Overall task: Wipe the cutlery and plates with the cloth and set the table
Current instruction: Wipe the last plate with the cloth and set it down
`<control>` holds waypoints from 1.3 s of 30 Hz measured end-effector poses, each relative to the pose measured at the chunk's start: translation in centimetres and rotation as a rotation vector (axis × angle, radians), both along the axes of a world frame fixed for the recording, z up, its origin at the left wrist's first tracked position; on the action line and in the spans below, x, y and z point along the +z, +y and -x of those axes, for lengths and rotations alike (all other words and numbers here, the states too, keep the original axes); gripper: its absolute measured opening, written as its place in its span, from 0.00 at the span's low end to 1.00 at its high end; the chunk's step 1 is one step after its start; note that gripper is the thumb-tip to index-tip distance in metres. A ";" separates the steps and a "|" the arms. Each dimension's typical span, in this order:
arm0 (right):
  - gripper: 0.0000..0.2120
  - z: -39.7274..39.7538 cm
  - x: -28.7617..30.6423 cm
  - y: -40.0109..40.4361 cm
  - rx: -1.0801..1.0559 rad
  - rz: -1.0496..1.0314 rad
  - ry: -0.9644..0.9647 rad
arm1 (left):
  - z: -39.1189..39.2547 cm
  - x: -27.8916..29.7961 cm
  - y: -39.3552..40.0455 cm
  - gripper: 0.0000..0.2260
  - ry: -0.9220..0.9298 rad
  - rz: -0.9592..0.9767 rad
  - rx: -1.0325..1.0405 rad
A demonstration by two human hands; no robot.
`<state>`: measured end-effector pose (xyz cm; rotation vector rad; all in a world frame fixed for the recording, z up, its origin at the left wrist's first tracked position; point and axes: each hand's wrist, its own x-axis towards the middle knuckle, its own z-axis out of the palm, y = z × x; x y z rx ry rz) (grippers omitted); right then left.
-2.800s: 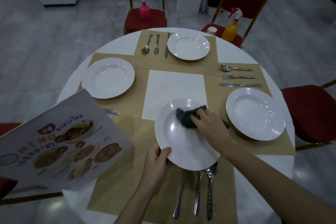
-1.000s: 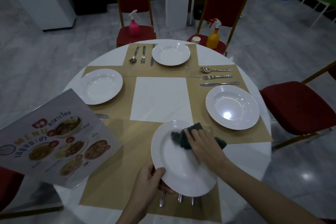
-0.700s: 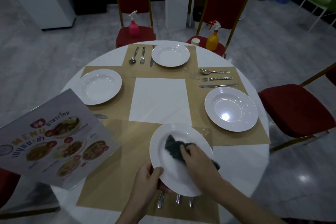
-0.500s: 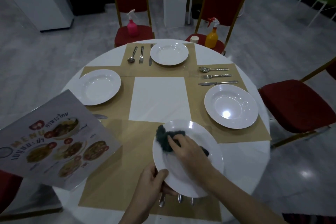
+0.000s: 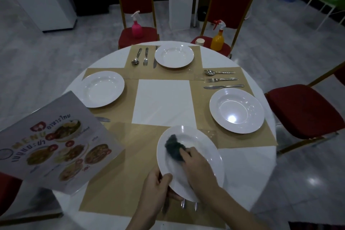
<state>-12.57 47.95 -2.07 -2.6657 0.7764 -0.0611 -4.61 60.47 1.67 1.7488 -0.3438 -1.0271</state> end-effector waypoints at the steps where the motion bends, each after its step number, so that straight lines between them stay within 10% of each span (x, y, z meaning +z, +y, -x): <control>1: 0.22 -0.6 0.5 0.5 0.023 -0.010 -0.110 | 0.0 -0.1 -0.1 0.07 0.017 -0.007 -0.030; 5: 0.18 -1.6 1.5 -0.8 0.139 0.127 -0.310 | -0.3 0.2 0.1 0.07 0.070 0.004 -0.073; 10: 0.17 0.8 1.6 -6.7 0.133 0.399 0.102 | -0.5 0.7 1.4 0.07 0.112 0.069 -0.049; 19: 0.20 0.3 -0.2 0.0 0.045 0.053 0.051 | 0.4 -0.8 0.4 0.06 -0.053 0.028 -0.036; 23: 0.17 -0.6 0.4 0.3 0.142 0.122 -0.108 | 0.0 -1.1 1.0 0.07 -0.066 0.019 -0.090; 31: 0.15 1.5 0.1 -5.3 0.134 0.236 0.210 | -1.5 -1.5 1.7 0.10 -0.104 0.071 0.015; 39: 0.16 -2.0 0.5 0.3 0.184 0.187 -0.026 | -1.8 -3.2 1.0 0.10 0.073 0.114 -0.006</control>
